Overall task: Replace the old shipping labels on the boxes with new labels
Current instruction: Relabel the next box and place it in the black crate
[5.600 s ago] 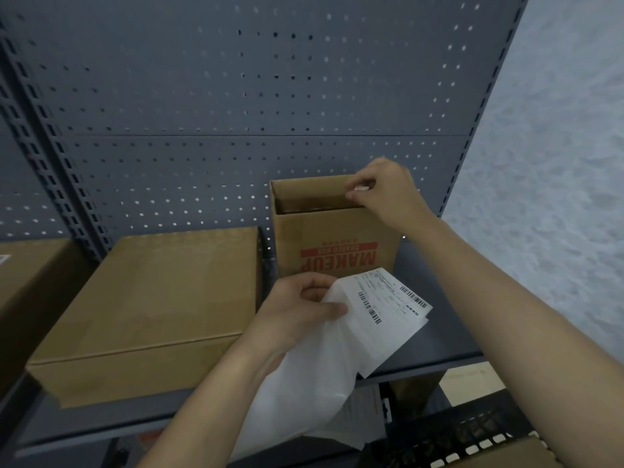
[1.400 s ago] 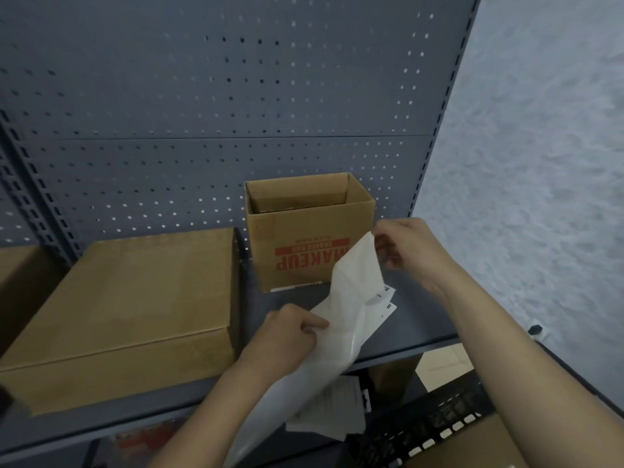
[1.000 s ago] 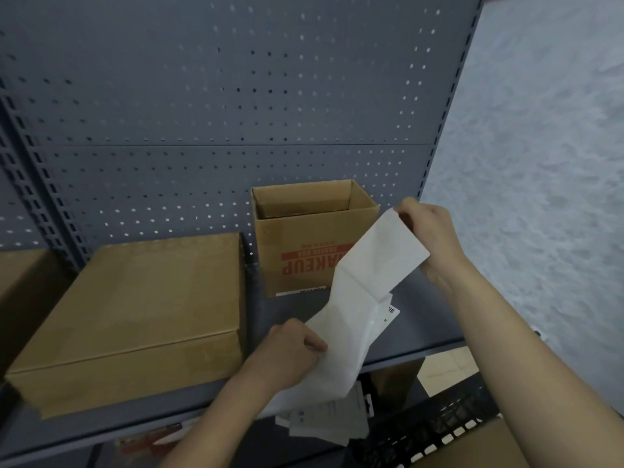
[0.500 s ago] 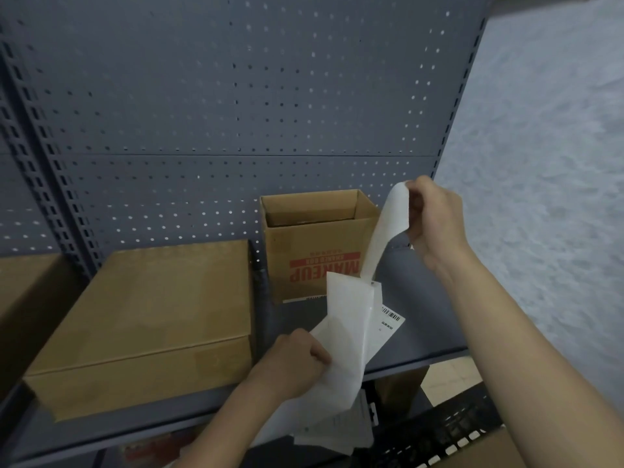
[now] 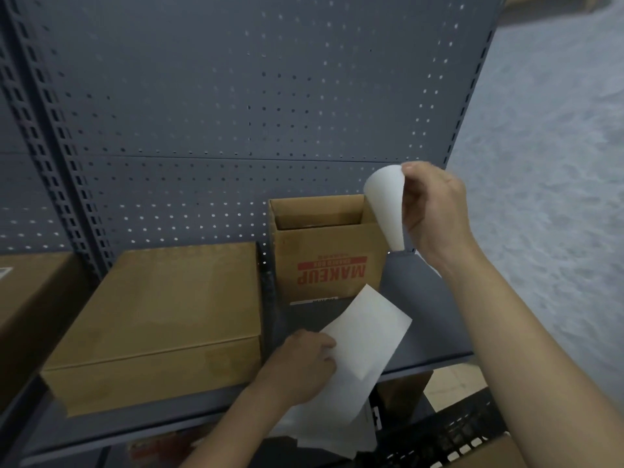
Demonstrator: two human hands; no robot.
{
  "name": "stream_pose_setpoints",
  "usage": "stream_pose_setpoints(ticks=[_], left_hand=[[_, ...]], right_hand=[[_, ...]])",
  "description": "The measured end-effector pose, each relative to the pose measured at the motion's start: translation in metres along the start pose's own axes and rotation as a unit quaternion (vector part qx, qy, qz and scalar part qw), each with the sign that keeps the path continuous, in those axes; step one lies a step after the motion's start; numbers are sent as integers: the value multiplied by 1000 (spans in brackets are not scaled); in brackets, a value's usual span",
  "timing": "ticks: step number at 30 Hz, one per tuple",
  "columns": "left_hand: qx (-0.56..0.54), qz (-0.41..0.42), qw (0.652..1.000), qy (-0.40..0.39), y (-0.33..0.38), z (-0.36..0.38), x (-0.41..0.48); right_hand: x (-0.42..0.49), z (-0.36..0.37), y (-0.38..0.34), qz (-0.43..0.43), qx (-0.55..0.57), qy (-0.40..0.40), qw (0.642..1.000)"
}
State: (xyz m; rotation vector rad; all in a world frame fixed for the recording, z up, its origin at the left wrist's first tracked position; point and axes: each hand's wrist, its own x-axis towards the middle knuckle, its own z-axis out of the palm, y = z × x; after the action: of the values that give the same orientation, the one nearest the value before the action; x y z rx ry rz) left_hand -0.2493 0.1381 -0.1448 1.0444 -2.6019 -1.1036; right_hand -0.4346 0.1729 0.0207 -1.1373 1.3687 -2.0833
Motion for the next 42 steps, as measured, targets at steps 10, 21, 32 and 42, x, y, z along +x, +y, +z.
stream_pose_setpoints(ticks=[10,21,32,42], left_hand=[[-291,17,955,55,10,-50,-41],[-601,-31,782,163,-19,-151,-86],[-567,-61,800,185,-63,-177,-94],[-557,-78,792,239,-101,-184,-84]], right_hand=[[-20,52,13,-24,-68,-128,989],[-44,132,24,-19,-135,-312,940],[-58,181,50,2,-209,-486,849],[-59,192,66,-22,-216,-364,906]])
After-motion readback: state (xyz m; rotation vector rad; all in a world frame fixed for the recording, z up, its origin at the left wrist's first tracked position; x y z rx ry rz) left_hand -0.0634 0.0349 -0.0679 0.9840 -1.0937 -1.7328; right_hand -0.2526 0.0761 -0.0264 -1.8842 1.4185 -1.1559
